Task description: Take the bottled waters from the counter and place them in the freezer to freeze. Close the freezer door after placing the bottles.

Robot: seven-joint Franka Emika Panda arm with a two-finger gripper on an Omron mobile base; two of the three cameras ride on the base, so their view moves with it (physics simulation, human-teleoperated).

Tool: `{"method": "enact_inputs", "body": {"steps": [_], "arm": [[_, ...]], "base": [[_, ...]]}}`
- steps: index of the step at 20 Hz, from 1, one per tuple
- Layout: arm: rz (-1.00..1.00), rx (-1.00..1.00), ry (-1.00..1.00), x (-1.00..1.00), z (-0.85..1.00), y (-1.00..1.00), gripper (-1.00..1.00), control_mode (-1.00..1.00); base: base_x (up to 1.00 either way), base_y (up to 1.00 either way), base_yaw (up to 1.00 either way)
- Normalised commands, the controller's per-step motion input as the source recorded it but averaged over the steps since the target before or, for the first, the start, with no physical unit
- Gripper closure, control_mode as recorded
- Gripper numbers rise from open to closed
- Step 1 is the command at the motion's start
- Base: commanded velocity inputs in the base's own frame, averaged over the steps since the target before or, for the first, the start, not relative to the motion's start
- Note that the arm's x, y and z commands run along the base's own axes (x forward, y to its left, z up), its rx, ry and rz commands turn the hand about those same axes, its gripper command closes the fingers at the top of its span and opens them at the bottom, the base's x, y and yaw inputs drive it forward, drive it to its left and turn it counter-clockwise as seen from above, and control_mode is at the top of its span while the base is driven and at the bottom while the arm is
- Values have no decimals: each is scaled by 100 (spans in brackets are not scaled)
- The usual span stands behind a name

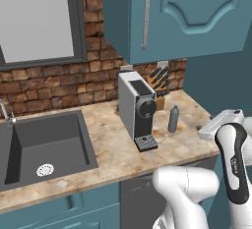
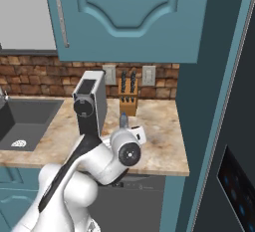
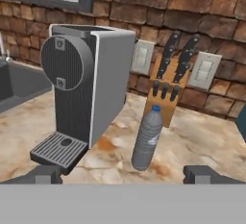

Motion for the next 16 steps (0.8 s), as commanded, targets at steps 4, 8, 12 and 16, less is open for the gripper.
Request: {"method": "enact_inputs", "body": {"steps": [4,8,12,16], "arm": [[7,9,0,20,-15,0,-100,-100],[8,12,0,23,-16,0,-100,-100],[7,7,0,29,-23,0,-100,-100],[3,6,0,30,-23,0,-100,-100]], "base": [[0,0,0],[0,0,0],[0,0,0],[0,0,0]]}}
